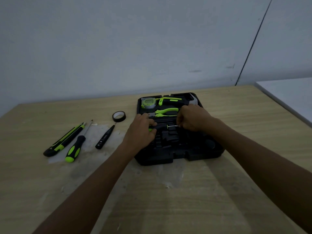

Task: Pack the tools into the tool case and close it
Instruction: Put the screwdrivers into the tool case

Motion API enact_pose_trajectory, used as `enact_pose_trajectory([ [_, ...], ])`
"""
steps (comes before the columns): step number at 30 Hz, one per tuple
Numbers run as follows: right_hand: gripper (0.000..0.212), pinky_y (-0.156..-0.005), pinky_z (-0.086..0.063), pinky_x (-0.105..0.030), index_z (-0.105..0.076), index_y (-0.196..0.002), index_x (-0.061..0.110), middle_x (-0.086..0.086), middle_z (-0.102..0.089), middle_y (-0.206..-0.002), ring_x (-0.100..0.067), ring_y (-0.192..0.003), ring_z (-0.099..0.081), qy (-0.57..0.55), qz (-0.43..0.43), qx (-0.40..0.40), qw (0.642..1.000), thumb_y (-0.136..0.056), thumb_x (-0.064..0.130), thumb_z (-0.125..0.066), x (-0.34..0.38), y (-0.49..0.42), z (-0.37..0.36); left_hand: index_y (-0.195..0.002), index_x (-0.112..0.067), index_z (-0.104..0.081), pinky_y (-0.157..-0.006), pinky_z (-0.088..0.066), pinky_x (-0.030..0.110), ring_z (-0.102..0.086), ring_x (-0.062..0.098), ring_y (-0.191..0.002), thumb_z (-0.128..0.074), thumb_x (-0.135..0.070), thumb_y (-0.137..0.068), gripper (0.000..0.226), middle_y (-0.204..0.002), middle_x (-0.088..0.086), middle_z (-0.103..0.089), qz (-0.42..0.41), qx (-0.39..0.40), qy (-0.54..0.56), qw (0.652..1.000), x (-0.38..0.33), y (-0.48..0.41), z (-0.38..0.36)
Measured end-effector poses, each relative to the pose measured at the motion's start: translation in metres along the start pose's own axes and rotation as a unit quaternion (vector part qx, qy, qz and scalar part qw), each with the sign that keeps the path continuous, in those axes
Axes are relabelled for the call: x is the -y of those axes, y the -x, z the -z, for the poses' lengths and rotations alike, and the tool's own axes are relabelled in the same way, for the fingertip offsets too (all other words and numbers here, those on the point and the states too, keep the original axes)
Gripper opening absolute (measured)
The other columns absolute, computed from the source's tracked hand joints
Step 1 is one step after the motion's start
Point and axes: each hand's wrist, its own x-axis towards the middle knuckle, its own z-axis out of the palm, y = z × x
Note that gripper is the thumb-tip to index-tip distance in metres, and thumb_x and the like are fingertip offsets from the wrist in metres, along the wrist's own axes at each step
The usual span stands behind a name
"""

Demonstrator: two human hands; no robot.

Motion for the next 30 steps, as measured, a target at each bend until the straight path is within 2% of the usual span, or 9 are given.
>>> enact_pose_trajectory([
  [6, 0.011, -0.084, -0.054, -0.038, -0.075, -0.086, 0.019, -0.005, -0.073, -0.095, -0.025, -0.096, -0.063, -0.060, -0.022, 0.009, 0.998, -0.078, 0.013, -0.069, -0.007, -0.003, -0.005, -0.115, -0.009, -0.064, -0.081, -0.031, 0.027, -0.040, 0.026, -0.103, -0.063, -0.027, -0.085, 0.035, -0.098, 0.007, -0.047, 0.027, -0.027, 0.026, 0.999, 0.003, 0.003, -0.010],
  [11, 0.016, -0.085, -0.055, -0.047, -0.070, -0.075, 0.022, -0.006, -0.072, -0.086, -0.027, -0.094, -0.065, -0.087, -0.012, 0.021, 0.996, -0.078, 0.007, -0.066, -0.011, -0.004, -0.010, -0.117, -0.009, -0.062, -0.084, -0.037, 0.031, -0.040, 0.025, -0.105, -0.060, -0.027, -0.087, 0.035, -0.100, 0.007, -0.048, 0.034, -0.027, 0.031, 0.999, 0.000, 0.005, -0.007],
  [14, 0.013, -0.084, -0.055, -0.042, -0.072, -0.086, 0.013, -0.010, -0.073, -0.094, -0.028, -0.093, -0.066, -0.088, -0.008, 0.014, 0.996, -0.082, 0.005, -0.063, -0.010, -0.001, -0.014, -0.119, -0.010, -0.061, -0.086, -0.045, 0.040, -0.041, 0.024, -0.106, -0.058, -0.029, -0.089, 0.036, -0.105, 0.008, -0.049, 0.039, -0.030, 0.028, 0.998, -0.002, 0.007, -0.006],
  [17, 0.012, -0.080, -0.051, -0.037, -0.070, -0.094, 0.012, -0.011, -0.068, -0.103, -0.031, -0.099, -0.063, -0.059, 0.002, -0.008, 0.998, -0.083, 0.012, -0.066, -0.004, 0.008, -0.015, -0.118, -0.011, -0.062, -0.083, -0.047, 0.046, -0.043, 0.025, -0.104, -0.056, -0.030, -0.090, 0.034, -0.104, 0.008, -0.047, 0.043, -0.034, 0.024, 0.998, -0.002, 0.011, -0.003],
  [19, 0.017, -0.084, -0.051, -0.038, -0.071, -0.100, 0.013, -0.008, -0.065, -0.111, -0.029, -0.105, -0.060, -0.042, 0.013, -0.026, 0.999, -0.085, 0.016, -0.062, -0.006, 0.016, -0.014, -0.119, -0.011, -0.062, -0.080, -0.047, 0.045, -0.043, 0.026, -0.104, -0.052, -0.031, -0.092, 0.035, -0.104, 0.009, -0.045, 0.038, -0.030, 0.016, 0.999, -0.004, 0.010, -0.002],
  [22, 0.030, -0.091, -0.049, -0.038, -0.066, -0.116, 0.022, 0.000, -0.058, -0.124, -0.025, -0.115, -0.057, 0.020, 0.028, -0.001, 0.999, -0.087, 0.025, -0.057, -0.005, 0.026, -0.012, -0.124, -0.015, -0.059, -0.074, -0.044, 0.040, -0.042, 0.026, -0.106, -0.047, -0.034, -0.094, 0.038, -0.108, 0.008, -0.045, 0.038, -0.021, 0.000, 0.999, -0.003, 0.014, -0.002],
  [24, 0.035, -0.089, -0.050, -0.038, -0.063, -0.121, 0.028, 0.002, -0.057, -0.127, -0.025, -0.116, -0.056, 0.075, 0.017, 0.016, 0.997, -0.086, 0.033, -0.057, 0.000, 0.027, -0.008, -0.128, -0.017, -0.055, -0.075, -0.045, 0.039, -0.041, 0.026, -0.109, -0.045, -0.038, -0.094, 0.041, -0.113, 0.007, -0.045, 0.033, -0.010, -0.003, 0.999, 0.000, 0.019, -0.003],
  [27, 0.029, -0.079, -0.055, -0.038, -0.067, -0.113, 0.027, -0.002, -0.067, -0.116, -0.027, -0.101, -0.064, 0.101, 0.011, 0.030, 0.994, -0.088, 0.034, -0.054, 0.014, 0.023, -0.003, -0.133, -0.018, -0.050, -0.084, -0.048, 0.043, -0.042, 0.026, -0.113, -0.044, -0.039, -0.094, 0.044, -0.118, 0.008, -0.046, 0.023, 0.012, 0.042, 0.999, 0.006, 0.028, -0.001],
  [30, 0.026, -0.077, -0.057, -0.040, -0.069, -0.108, 0.022, -0.006, -0.071, -0.107, -0.028, -0.096, -0.066, 0.055, 0.030, -0.010, 0.998, -0.090, 0.032, -0.053, 0.040, 0.015, -0.004, -0.130, -0.013, -0.052, -0.098, -0.043, 0.041, -0.046, 0.026, -0.117, -0.044, -0.029, -0.096, 0.039, -0.123, 0.011, -0.053, 0.030, -0.003, 0.142, 0.989, 0.024, 0.036, 0.011],
])
